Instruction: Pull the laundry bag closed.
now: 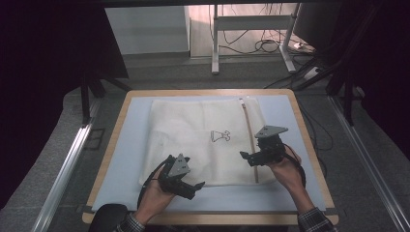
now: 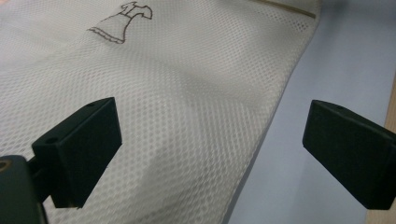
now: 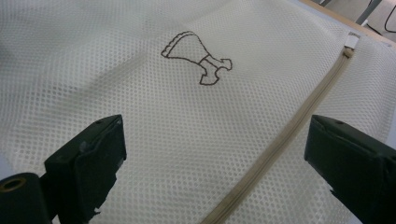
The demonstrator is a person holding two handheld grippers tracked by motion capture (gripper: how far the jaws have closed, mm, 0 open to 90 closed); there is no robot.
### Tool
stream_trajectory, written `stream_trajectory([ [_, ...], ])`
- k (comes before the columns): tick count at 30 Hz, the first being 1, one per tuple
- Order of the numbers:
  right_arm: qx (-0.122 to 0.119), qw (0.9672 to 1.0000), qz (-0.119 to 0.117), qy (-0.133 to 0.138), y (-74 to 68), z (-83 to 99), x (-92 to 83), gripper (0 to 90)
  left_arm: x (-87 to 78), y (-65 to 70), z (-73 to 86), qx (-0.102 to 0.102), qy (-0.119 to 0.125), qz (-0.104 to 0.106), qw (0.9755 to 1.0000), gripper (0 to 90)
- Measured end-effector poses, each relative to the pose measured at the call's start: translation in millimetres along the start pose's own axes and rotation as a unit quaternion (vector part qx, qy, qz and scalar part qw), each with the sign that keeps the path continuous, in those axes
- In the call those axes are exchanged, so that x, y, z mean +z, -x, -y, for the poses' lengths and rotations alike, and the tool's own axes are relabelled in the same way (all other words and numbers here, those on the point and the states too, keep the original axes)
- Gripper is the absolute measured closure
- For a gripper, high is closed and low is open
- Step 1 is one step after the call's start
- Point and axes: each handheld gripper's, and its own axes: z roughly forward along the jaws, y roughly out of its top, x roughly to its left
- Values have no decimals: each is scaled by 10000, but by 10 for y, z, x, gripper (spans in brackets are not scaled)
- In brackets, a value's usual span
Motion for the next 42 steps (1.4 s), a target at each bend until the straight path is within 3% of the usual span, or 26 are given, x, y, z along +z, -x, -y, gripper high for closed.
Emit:
stream_trajectory([
  [16, -161, 9999, -54, -20, -216, 149, -184, 60, -189, -87, 140, -137, 11, -193, 9997, 41],
  [24, -200, 9998, 8, -83, -226, 257, -254, 60, -243, -128, 192, -196, -20, -284, 9994, 41],
  [42, -176, 9998, 106, -33, -276, 433, -497, 58, -585, -258, 401, -496, 144, -698, 9962, 41],
])
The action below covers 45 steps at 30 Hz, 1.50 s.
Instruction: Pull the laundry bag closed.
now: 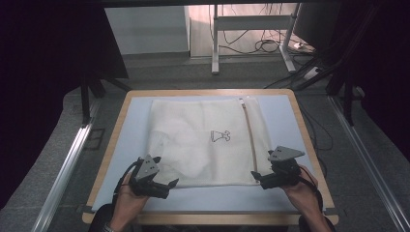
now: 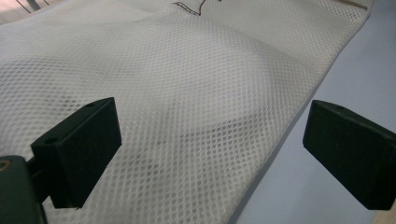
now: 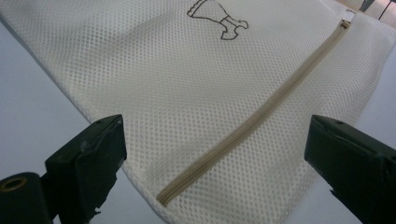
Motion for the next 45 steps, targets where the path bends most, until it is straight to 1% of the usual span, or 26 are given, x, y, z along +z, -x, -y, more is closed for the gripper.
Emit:
stream_trajectory([
  [4, 24, 10000, 22, -5, -10, 57, -58, 57, -54, -28, 35, -38, 17, -60, 10000, 41],
  [13, 20, 9999, 99, 50, -20, 187, -159, 52, -192, -107, 142, -217, 64, -216, 9995, 41],
  [26, 203, 9994, 230, 129, -9, 369, -340, 49, -363, -206, 284, -402, 134, -441, 9981, 41],
  [34, 364, 9990, 261, 84, 20, 494, -401, 48, -423, -266, 372, -524, 109, -534, 9971, 39],
  [38, 421, 9987, 285, 7, 34, 555, -422, 49, -443, -293, 408, -585, 97, -560, 9967, 39],
  [45, 554, 9980, 280, -77, 57, 649, -453, 48, -458, -345, 481, -767, 13, -565, 9955, 37],
])
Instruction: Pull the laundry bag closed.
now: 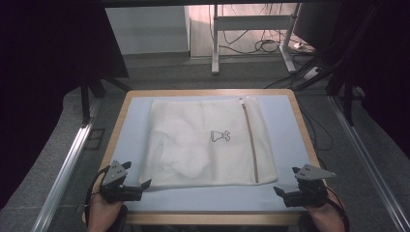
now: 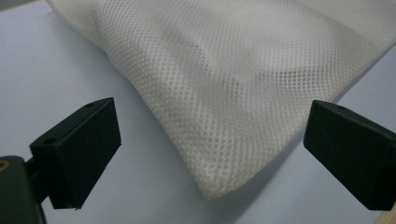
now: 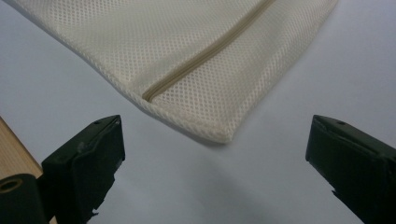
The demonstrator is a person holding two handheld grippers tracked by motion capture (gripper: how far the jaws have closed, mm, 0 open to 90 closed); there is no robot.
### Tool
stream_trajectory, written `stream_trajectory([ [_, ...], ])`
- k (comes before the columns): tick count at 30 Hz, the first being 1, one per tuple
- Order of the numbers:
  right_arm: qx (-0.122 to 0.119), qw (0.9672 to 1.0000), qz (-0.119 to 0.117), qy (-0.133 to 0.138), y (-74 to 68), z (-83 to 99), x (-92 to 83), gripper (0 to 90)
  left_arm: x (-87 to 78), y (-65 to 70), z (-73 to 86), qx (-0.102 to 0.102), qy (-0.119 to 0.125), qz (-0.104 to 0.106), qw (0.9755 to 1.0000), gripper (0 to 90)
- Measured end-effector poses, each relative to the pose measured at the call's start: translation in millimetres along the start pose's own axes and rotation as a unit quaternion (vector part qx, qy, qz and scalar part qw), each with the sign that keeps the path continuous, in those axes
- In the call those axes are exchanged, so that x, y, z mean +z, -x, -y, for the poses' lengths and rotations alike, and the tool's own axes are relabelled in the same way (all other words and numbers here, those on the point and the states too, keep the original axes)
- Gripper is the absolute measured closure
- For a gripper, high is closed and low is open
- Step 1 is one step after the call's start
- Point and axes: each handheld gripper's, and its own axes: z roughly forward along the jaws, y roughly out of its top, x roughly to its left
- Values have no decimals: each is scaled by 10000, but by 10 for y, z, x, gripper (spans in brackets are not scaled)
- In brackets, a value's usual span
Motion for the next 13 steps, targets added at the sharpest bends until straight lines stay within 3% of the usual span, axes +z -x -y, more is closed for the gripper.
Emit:
stream_trajectory([
  [7, 95, 9999, -15, -103, 16, 50, 2, 48, 20, -37, 45, -136, -143, 79, 9998, 36],
  [13, 95, 9997, -62, -205, 29, 68, 22, 48, 27, -36, 38, -132, -157, 85, 9998, 35],
])
